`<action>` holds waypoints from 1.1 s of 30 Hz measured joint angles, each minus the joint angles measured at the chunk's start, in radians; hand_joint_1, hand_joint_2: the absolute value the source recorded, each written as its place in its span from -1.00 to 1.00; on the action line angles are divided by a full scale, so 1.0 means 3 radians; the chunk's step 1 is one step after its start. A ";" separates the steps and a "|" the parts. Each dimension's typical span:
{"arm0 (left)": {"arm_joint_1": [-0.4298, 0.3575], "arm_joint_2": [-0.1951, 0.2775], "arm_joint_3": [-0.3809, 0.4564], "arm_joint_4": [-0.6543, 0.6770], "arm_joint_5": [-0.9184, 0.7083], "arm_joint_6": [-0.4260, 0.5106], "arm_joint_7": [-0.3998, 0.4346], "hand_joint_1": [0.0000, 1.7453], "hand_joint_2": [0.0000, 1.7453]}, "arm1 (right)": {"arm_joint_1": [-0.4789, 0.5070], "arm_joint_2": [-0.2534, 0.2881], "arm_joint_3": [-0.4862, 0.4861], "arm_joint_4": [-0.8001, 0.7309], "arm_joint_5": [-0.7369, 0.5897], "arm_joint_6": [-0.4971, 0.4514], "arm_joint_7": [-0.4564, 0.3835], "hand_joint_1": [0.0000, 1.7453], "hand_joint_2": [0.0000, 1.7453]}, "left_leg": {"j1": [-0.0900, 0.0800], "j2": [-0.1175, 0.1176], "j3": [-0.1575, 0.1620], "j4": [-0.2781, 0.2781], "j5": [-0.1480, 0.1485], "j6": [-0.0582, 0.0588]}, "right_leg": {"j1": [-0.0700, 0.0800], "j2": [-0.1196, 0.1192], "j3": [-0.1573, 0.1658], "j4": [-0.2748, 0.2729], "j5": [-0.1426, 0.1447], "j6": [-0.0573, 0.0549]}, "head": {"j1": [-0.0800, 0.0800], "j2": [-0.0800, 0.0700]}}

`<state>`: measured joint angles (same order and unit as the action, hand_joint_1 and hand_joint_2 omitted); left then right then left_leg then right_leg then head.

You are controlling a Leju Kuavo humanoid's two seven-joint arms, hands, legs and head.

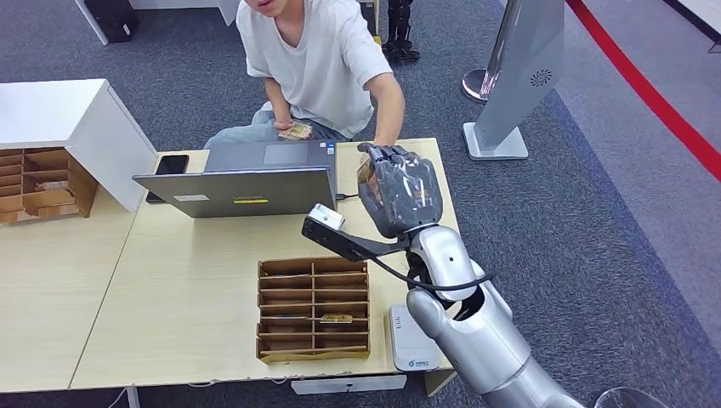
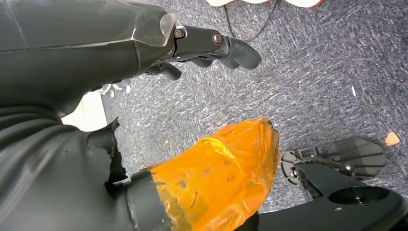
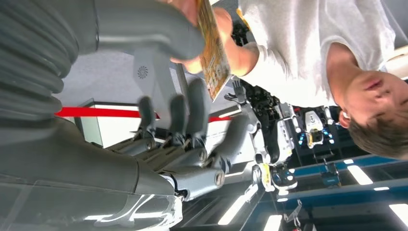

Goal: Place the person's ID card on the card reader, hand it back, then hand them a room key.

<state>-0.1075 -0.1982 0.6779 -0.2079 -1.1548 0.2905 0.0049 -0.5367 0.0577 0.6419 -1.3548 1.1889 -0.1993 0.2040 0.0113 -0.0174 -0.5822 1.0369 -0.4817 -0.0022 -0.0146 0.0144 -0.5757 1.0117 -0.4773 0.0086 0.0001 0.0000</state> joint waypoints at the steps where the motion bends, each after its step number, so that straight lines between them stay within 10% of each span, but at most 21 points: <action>1: 0.0001 0.0001 -0.0006 0.0000 0.0001 0.0002 -0.0011 -1.00 -1.00 | 0.0001 0.0002 -0.0001 0.0004 0.0005 -0.0006 0.0004 -1.00 -0.50 | 0.0000 0.0000 0.0000 0.0000 0.0000 0.0000 | 0.0000 0.0000 0.0000 0.0000 0.0000 0.0000 | 0.0000 0.0000; 2: 0.0002 0.0002 -0.0011 0.0000 0.0003 0.0006 -0.0032 -1.00 -1.00 | 0.0002 0.0003 -0.0001 0.0005 0.0010 -0.0014 0.0002 -1.00 -1.00 | 0.0000 0.0000 0.0000 0.0000 0.0000 0.0000 | 0.0000 0.0000 0.0000 0.0000 0.0000 0.0000 | 0.0000 0.0000; 33: 0.0197 0.0052 0.0070 0.0001 0.0295 0.0204 -0.0364 -1.00 -1.00 | 0.0903 -0.0244 -0.0009 -0.1453 -0.0781 -0.0718 -0.0726 -1.00 -1.00 | 0.0000 -0.0001 -0.0001 0.0000 -0.0002 0.0001 | 0.0000 -0.0001 -0.0001 -0.0001 -0.0002 0.0002 | 0.0000 0.0000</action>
<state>-0.0482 -0.1824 0.6989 -0.2075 -1.0664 0.3518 -0.1044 -0.2657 -0.0155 0.6394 -1.7908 0.9545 -0.4146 -0.0139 0.0112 -0.0179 -0.5824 1.0368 -0.4821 -0.0019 -0.0147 0.0141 -0.5762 1.0112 -0.4781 0.0092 0.0001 0.0000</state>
